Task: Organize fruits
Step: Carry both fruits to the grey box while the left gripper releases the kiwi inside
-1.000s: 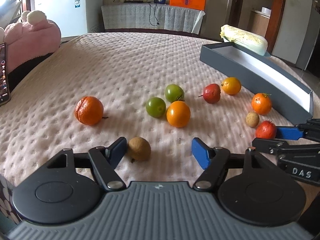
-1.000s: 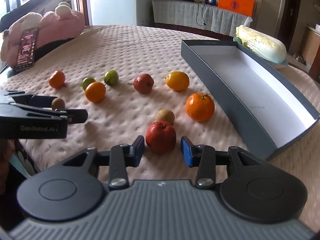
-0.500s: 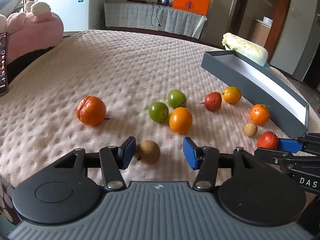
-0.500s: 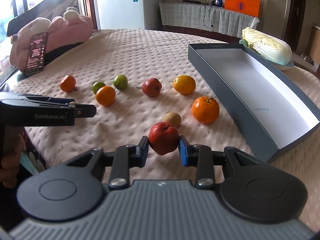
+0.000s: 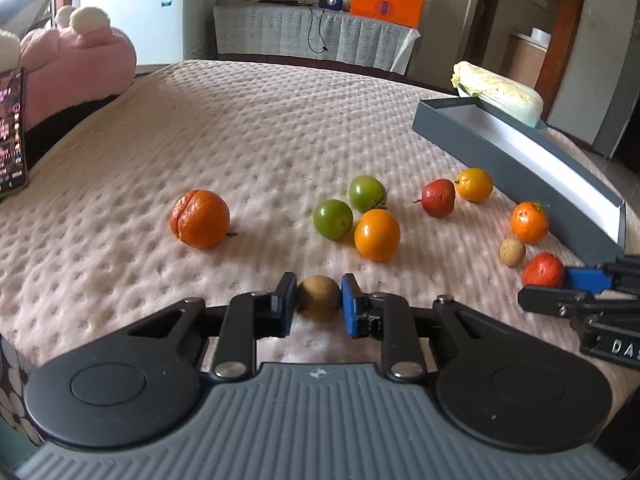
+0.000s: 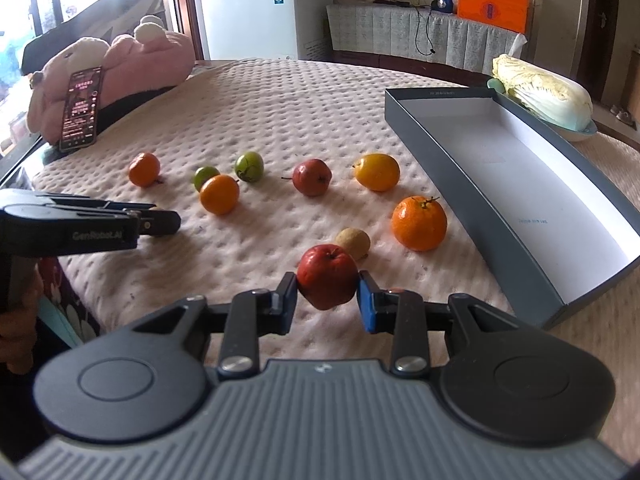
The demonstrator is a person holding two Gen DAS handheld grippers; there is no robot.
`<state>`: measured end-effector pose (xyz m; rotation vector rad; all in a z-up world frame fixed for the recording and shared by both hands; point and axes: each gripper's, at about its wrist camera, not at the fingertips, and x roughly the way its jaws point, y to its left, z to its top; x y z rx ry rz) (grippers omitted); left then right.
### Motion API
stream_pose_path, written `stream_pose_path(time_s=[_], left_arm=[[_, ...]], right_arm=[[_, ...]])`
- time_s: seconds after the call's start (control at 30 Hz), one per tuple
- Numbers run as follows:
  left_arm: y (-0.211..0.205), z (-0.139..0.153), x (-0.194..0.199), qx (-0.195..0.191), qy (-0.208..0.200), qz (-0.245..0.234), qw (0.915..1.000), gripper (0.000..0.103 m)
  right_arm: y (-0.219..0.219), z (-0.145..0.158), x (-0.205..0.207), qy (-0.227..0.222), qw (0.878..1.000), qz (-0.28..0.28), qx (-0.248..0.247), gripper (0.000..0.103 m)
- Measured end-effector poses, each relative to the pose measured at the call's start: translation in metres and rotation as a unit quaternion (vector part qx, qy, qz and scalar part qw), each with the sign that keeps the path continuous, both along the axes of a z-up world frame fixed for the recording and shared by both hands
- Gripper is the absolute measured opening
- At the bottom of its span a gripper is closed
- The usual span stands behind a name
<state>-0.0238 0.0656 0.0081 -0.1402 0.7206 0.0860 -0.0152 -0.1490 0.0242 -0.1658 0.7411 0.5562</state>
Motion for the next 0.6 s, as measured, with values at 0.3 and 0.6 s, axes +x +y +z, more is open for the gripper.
stream_pose_path(time_s=[0.3, 0.6], left_arm=[[0.000, 0.011, -0.004, -0.007, -0.017, 0.010, 0.9998, 0.028], [-0.047, 0.052, 0.011, -0.051, -0.062, -0.065, 0.9947, 0.028]], right_arm=[[-0.005, 0.014, -0.006, -0.021, 0.999, 0.007, 0.030, 0.035], [-0.049, 0.052, 0.004, -0.086, 0.992, -0.057, 0.079, 0.035]])
